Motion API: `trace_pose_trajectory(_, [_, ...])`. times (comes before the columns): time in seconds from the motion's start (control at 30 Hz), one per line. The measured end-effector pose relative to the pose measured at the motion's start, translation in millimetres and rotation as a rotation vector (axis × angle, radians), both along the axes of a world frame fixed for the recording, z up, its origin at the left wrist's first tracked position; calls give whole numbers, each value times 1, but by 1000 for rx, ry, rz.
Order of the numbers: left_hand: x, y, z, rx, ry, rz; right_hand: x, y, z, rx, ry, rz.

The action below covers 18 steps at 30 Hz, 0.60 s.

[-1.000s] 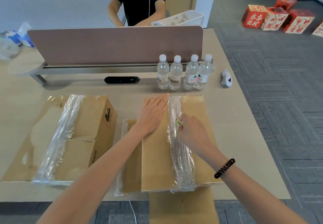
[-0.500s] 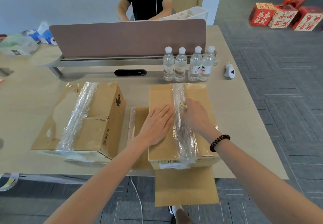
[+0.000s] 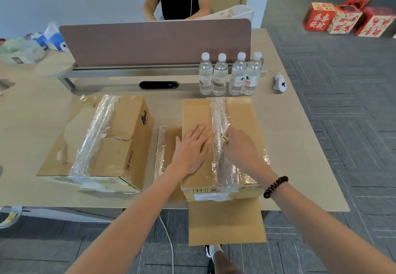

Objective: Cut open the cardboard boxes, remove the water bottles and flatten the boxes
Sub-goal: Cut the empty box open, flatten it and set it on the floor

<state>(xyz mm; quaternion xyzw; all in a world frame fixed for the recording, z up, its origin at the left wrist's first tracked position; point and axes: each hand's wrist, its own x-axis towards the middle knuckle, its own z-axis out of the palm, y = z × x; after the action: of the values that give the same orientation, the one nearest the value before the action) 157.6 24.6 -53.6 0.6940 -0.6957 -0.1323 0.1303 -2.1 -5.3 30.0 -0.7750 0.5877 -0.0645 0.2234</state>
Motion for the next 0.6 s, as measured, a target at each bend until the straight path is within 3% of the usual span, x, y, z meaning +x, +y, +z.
trace_pose_trajectory(0.3, [0,-2,-4,-16,-9,11,-16,25,4,43,4,62])
trace_pose_trajectory(0.6, [-4,-32,-2,-25,28,50,-15,2,5,20,-17,-14])
